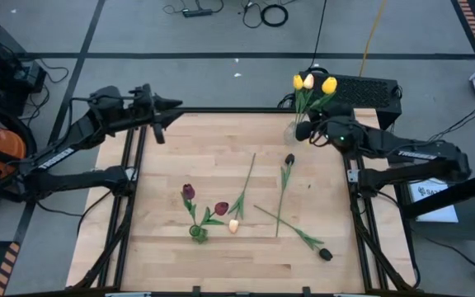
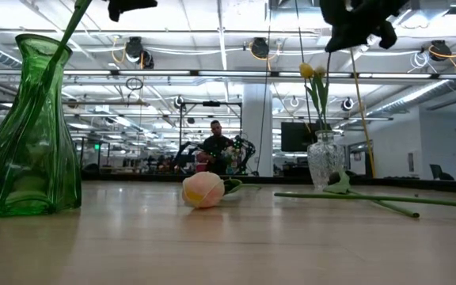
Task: Sort flowers into vase by color
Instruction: Put the yellow flower into the vase
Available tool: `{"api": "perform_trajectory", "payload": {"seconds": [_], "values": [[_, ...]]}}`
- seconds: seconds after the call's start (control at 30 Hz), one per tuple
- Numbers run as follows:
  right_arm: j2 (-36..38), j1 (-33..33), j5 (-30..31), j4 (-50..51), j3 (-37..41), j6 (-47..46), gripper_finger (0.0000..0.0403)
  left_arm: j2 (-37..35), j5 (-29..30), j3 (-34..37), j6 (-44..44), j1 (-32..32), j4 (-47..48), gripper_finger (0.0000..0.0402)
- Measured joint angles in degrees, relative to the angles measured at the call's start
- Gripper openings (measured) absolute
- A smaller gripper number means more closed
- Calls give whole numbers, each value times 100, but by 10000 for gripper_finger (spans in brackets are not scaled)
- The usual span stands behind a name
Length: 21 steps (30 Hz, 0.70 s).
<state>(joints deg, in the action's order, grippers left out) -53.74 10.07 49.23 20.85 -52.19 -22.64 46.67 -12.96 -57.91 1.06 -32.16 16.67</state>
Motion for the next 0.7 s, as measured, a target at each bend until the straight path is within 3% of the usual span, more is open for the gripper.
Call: {"api": "perform_trajectory", "payload": {"seconds": [0.43,0.7], "values": [[-104,876,2,-143,38,421,4,57,342,0,-1,-2,196,152],[-610,1210,-375,-200,38,429,4,55,346,0,0,-2,240,152]]}}
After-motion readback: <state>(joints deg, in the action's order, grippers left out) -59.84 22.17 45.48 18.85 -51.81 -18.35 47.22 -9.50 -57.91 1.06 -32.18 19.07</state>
